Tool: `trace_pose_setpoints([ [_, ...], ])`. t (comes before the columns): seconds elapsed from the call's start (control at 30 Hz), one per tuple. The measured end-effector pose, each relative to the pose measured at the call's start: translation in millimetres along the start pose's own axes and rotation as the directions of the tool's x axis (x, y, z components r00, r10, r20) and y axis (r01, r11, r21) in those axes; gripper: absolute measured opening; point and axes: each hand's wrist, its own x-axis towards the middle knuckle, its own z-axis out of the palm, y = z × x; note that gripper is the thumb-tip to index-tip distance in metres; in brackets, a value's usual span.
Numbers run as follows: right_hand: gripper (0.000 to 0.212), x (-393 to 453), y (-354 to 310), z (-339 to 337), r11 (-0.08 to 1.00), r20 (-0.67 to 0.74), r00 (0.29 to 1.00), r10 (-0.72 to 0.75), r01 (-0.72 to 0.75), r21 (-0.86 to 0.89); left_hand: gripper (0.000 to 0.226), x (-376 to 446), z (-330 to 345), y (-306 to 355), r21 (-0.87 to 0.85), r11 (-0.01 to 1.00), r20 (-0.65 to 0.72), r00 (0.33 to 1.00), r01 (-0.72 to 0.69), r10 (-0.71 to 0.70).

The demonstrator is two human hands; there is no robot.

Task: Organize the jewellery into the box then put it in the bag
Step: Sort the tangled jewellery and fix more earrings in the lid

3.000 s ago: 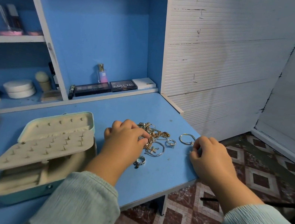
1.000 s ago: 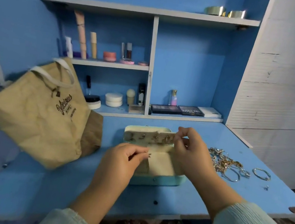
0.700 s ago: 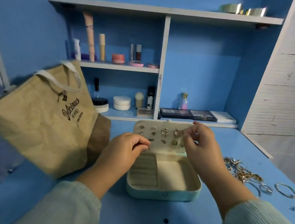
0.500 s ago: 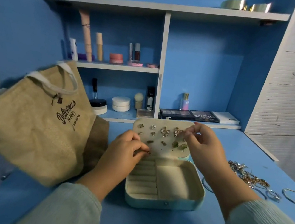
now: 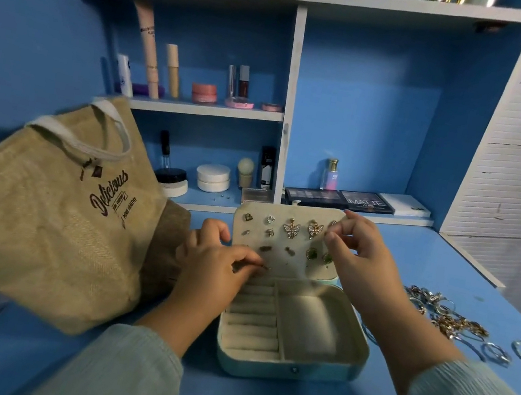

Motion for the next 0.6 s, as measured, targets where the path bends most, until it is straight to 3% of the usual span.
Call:
trace_pose_setpoints([
  [0.3,0.021,-5.3,0.8,-1.5,0.999,0.003,1.000,-0.016,0.016,0.032,0.019,2.9,-0.9,3.8,-0.013,1.000,0.047,0.999,0.021,-0.021],
  [0.5,0.023,-7.5,-0.5,-2.5,1.000,0.006,1.000,-0.018,0.018,0.022,0.010,3.5,2.8,1.4,0.023,0.997,-0.104,0.992,-0.071,0.073],
  [0.6,0.023,-8.9,-1.0,-3.4,1.000,0.009,1.000,-0.018,0.018,0.021,0.009,2.2,0.7,2.5,0.049,0.996,-0.109,0.991,-0.074,0.079],
])
